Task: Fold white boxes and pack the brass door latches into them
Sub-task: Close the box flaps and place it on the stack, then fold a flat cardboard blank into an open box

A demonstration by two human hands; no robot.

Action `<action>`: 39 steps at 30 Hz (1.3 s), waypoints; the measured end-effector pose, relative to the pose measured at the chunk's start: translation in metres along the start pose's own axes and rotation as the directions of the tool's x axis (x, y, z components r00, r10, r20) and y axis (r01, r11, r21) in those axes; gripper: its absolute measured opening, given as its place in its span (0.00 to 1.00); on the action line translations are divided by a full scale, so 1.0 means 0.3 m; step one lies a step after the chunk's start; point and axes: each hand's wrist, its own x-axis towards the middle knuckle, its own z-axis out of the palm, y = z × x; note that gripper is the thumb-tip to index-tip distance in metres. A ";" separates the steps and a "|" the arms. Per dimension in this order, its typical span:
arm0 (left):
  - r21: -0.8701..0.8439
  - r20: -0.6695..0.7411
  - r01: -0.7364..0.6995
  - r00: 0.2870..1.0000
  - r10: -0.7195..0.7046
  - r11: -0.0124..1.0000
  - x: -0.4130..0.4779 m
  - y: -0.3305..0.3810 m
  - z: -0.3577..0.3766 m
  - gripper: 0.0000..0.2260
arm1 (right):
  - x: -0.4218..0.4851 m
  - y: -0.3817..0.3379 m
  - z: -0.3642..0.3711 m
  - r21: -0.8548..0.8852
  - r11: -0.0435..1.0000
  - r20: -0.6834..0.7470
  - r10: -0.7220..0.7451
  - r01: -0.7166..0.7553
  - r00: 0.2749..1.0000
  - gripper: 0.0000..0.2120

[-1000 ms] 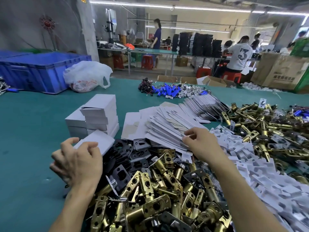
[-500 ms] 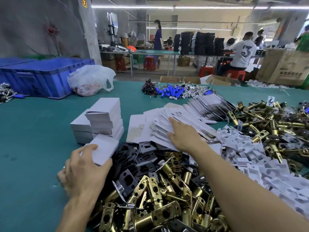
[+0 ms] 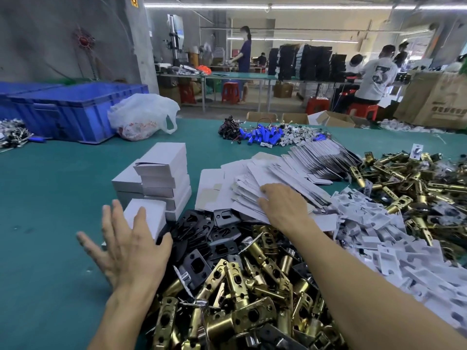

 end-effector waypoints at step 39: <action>-0.467 0.587 0.852 0.498 0.638 -0.235 -0.094 0.447 -0.231 0.20 | -0.433 -0.067 -0.245 0.591 0.683 -0.354 -0.258 0.429 0.899 0.24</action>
